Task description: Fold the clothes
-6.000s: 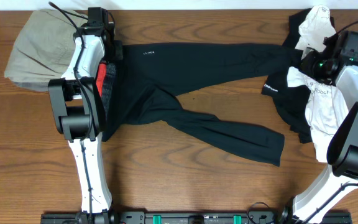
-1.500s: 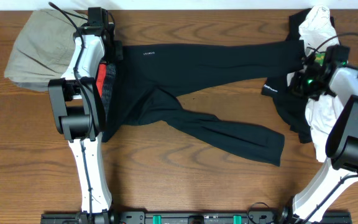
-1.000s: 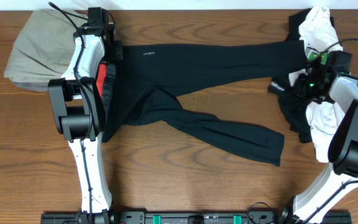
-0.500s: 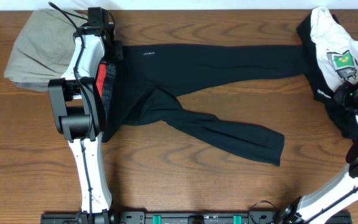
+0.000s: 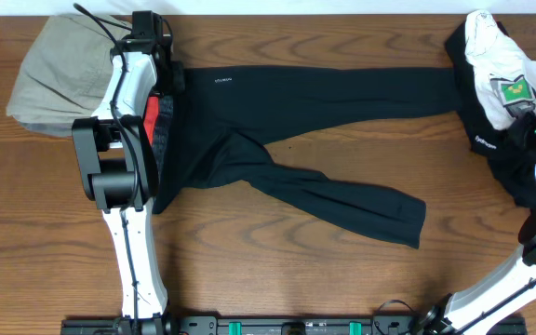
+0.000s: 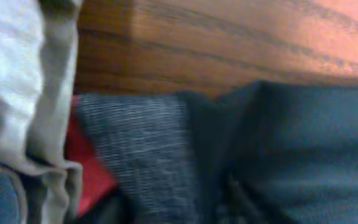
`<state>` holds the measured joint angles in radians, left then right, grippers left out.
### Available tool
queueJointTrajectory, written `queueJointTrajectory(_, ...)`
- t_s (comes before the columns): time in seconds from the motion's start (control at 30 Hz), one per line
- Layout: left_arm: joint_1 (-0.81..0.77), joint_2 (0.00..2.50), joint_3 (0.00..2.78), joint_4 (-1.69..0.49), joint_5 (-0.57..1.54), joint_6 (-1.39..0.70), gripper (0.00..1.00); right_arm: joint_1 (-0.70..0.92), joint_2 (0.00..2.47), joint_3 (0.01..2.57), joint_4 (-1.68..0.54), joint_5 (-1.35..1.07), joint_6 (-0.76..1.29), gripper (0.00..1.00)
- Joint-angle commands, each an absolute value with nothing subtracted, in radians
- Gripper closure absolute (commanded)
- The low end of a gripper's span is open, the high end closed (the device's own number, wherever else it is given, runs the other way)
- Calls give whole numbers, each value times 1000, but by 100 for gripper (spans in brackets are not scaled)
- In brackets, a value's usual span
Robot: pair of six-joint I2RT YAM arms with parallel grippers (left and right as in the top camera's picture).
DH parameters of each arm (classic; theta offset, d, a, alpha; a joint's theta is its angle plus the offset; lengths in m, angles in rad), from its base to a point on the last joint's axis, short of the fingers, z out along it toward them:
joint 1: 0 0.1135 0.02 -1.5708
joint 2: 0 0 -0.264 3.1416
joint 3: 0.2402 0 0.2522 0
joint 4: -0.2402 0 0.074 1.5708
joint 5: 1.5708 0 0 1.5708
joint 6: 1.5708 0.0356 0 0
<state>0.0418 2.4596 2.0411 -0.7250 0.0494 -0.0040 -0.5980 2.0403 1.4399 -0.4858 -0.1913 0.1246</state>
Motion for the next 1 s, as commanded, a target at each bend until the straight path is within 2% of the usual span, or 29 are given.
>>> queueJointTrajectory(0.0, 52, 2449, 2021, -750, 40, -20, 10, -597, 1977, 1561, -555, -222, 98, 32)
queueJointTrajectory(0.03, 52, 2434, 2022, -751, 40, -21, 2, -596, 1964, 1596, -595, -228, 95, 23)
queueJointTrajectory(0.1, 52, 2389, 2023, -756, 40, -20, 2, -595, 1934, 1660, -678, -251, 88, 14)
queueJointTrajectory(0.37, 52, 2087, 2023, -944, 41, -42, 2, -553, 1768, 1793, -952, -305, 83, 2)
queueJointTrajectory(0.67, 48, 1797, 2022, -1250, 44, -112, 2, -427, 1589, 1792, -1209, -304, 65, 1)
queueJointTrajectory(0.97, 49, 1727, 1958, -1507, 31, -210, 2, -302, 1570, 1751, -1473, -303, 65, 1)
